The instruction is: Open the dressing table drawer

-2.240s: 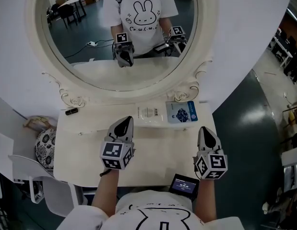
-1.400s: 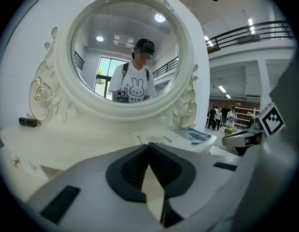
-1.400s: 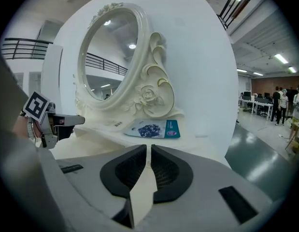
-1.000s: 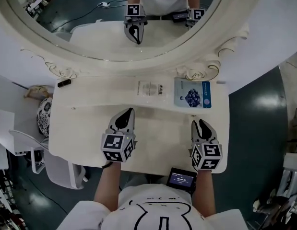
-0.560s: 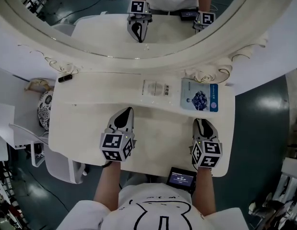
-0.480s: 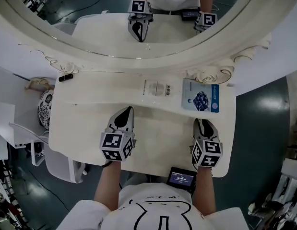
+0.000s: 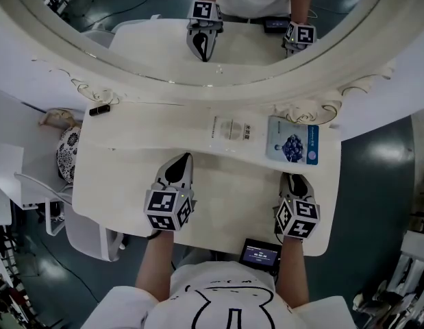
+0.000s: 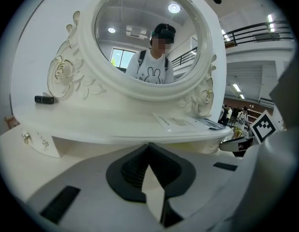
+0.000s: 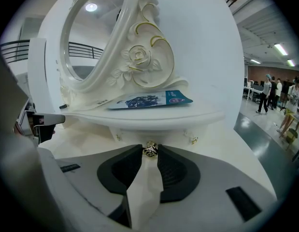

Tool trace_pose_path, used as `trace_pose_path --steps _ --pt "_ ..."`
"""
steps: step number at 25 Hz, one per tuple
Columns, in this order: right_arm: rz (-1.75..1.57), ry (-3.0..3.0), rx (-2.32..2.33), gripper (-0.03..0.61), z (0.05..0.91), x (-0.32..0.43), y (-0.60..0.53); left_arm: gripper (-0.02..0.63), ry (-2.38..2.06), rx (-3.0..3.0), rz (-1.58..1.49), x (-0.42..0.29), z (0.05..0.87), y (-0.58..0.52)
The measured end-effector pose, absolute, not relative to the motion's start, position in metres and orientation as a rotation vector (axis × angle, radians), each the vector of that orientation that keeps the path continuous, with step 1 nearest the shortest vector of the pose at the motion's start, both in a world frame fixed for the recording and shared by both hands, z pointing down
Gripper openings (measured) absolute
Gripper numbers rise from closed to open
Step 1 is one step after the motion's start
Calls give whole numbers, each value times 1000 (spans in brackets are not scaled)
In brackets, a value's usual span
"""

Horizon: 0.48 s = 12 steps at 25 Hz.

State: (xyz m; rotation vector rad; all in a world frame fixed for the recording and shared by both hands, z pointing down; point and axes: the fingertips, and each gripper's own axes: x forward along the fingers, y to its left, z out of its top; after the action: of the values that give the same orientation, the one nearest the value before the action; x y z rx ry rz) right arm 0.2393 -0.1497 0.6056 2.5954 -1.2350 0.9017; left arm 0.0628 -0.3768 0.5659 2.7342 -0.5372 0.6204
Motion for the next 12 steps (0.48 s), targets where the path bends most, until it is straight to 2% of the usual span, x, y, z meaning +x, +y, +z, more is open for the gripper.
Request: trace_pose_path --steps 12 --pt "905 -1208 2602 110 606 240 -149 8 -519 2746 615 58 562 -374"
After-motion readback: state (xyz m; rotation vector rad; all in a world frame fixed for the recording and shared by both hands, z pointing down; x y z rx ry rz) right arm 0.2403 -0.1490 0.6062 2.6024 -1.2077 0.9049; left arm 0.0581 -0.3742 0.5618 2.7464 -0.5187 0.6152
